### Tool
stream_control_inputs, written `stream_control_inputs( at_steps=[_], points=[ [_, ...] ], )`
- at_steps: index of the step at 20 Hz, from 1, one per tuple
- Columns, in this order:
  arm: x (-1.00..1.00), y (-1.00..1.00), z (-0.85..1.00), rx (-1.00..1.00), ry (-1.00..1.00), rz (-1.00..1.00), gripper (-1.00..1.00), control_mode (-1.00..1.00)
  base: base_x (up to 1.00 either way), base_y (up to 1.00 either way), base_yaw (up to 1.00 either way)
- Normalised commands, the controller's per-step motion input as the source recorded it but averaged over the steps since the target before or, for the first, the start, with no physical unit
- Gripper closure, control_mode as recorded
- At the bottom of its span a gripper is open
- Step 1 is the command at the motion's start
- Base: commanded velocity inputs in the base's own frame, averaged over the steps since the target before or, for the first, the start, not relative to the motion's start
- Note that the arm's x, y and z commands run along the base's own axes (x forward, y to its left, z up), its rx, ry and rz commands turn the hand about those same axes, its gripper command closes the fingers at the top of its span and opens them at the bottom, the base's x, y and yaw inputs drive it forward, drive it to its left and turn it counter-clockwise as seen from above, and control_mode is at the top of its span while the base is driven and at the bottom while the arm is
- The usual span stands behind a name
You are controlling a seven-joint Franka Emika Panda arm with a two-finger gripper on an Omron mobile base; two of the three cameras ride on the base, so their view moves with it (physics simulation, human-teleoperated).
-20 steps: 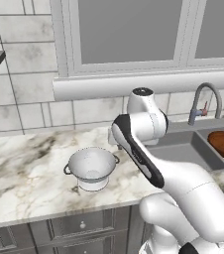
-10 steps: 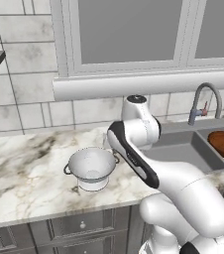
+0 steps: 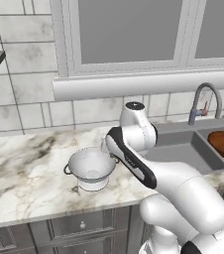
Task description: Place the colander in the left basin and the bowl in the right basin of the sink.
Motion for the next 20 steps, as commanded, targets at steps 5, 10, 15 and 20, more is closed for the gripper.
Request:
stream_control_inputs(
  at_steps=[5,10,15,20],
  points=[
    [0.03,0.08,-0.22,0.02,0.0,0.0,-1.0,-1.0,0.0,0.0,0.0],
    [0.03,0.04,-0.19,0.02,0.0,0.0,-1.0,-1.0,0.0,0.0,0.0],
    [0.06,0.04,-0.18,0.01,0.0,0.0,-1.0,-1.0,0.0,0.0,0.0],
    [0.06,0.02,-0.04,0.0,0.0,0.0,-1.0,-1.0,0.0,0.0,0.0]
  ],
)
